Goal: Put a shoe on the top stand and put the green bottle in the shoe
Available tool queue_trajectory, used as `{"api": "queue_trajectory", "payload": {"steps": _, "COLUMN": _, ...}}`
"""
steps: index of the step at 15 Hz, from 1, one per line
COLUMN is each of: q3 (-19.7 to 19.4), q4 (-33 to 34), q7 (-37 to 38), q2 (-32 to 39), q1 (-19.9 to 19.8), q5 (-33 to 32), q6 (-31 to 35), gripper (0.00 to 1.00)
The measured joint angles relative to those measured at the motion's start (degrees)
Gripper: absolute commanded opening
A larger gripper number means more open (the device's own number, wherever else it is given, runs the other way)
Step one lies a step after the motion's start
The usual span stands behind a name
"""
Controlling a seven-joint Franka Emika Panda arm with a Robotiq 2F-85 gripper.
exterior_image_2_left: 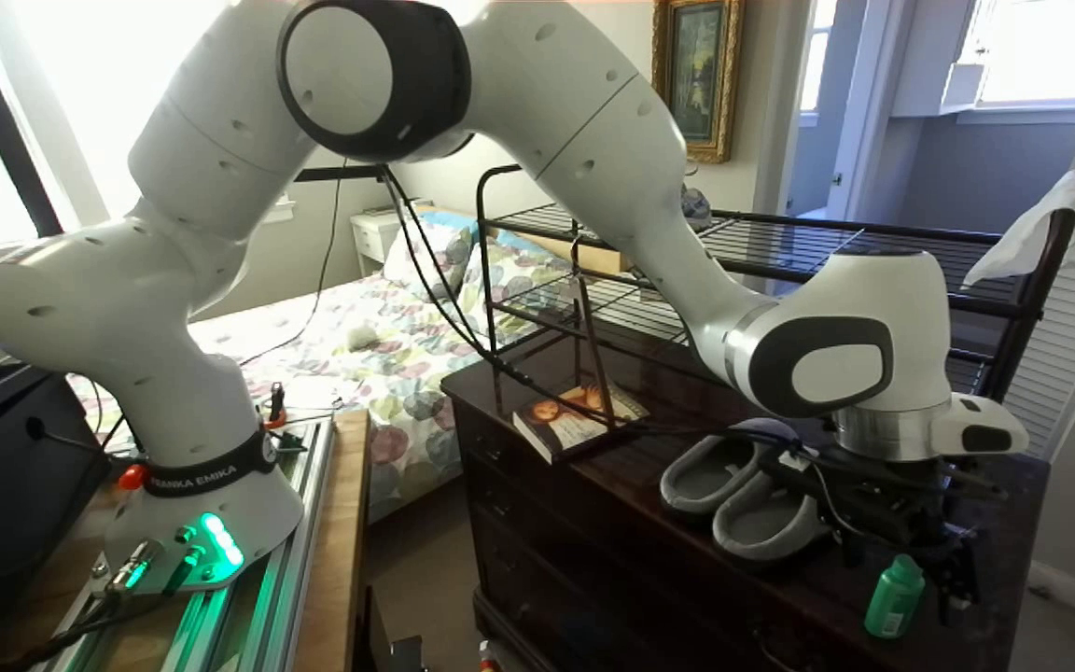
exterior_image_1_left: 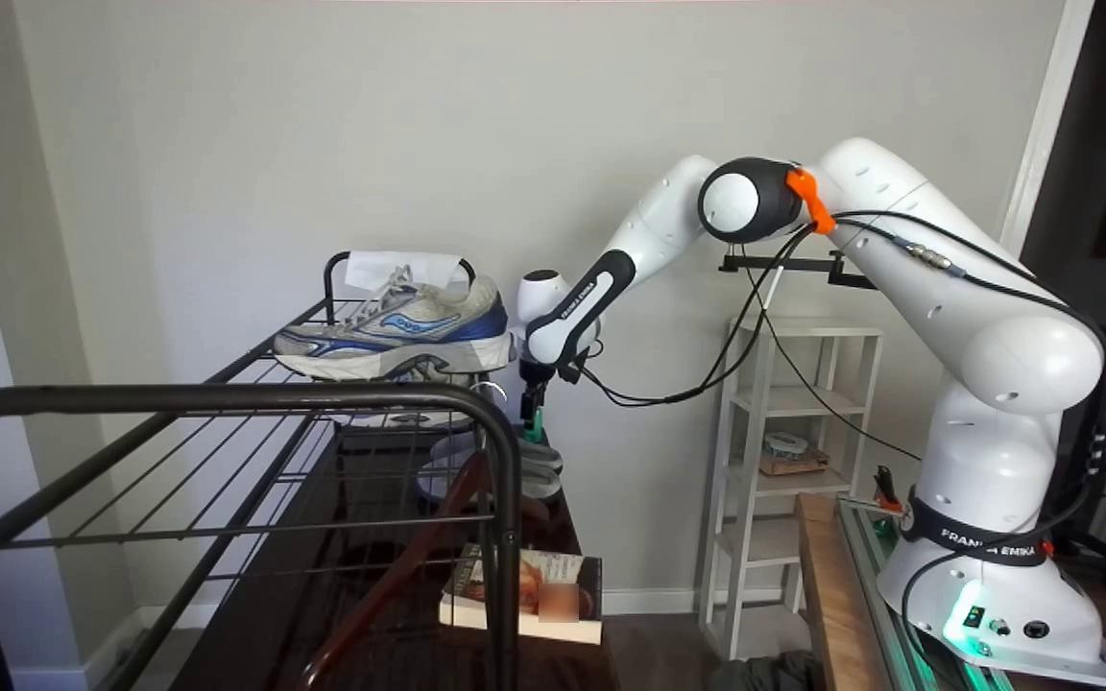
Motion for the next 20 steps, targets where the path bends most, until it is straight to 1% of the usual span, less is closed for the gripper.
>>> {"api": "queue_trajectory", "payload": {"steps": 6, "q3": 0.06, "q4": 1.83, "q7": 0.04, "q2": 1.08, "q1": -0.19, "q5": 1.31, "q6": -0.48, "gripper": 0.99}}
{"api": "queue_trajectory", "payload": {"steps": 7, "q3": 0.06, "q4": 2.10, "q7": 0.04, "q2": 1.21, "q1": -0.28, "q5": 1.36, "q6": -0.67, "gripper": 0.89}}
{"api": "queue_trajectory", "payload": {"steps": 8, "q3": 0.06, "q4": 2.22, "q7": 0.05, "q2": 1.25, "q1": -0.39, "q5": 1.42, "q6": -0.79, "gripper": 0.86}}
{"api": "queue_trajectory", "payload": {"steps": 9, "q3": 0.06, "q4": 2.33, "q7": 0.05, "q2": 1.28, "q1": -0.50, "q5": 1.49, "q6": -1.00, "gripper": 0.78}}
{"api": "queue_trajectory", "payload": {"steps": 10, "q3": 0.06, "q4": 2.42, "q7": 0.05, "q2": 1.30, "q1": -0.59, "q5": 1.55, "q6": -1.19, "gripper": 0.73}}
{"api": "queue_trajectory", "payload": {"steps": 11, "q3": 0.06, "q4": 2.53, "q7": 0.07, "q2": 1.33, "q1": -0.66, "q5": 1.58, "q6": -1.43, "gripper": 0.73}}
{"api": "queue_trajectory", "payload": {"steps": 12, "q3": 0.06, "q4": 2.69, "q7": 0.11, "q2": 1.39, "q1": -0.71, "q5": 1.61, "q6": -1.77, "gripper": 0.65}}
{"api": "queue_trajectory", "payload": {"steps": 13, "q3": 0.06, "q4": 2.78, "q7": 0.14, "q2": 1.43, "q1": -0.74, "q5": 1.63, "q6": -2.13, "gripper": 0.49}}
{"api": "queue_trajectory", "payload": {"steps": 14, "q3": 0.06, "q4": 2.83, "q7": 0.15, "q2": 1.45, "q1": -0.75, "q5": 1.65, "q6": -2.34, "gripper": 0.48}}
{"api": "queue_trajectory", "payload": {"steps": 17, "q3": 0.06, "q4": 2.85, "q7": 0.15, "q2": 1.48, "q1": -0.76, "q5": 1.70, "q6": -2.46, "gripper": 0.25}}
{"api": "queue_trajectory", "payload": {"steps": 20, "q3": 0.12, "q4": 2.93, "q7": 0.12, "q2": 1.51, "q1": -0.76, "q5": 1.72, "q6": -2.46, "gripper": 0.05}}
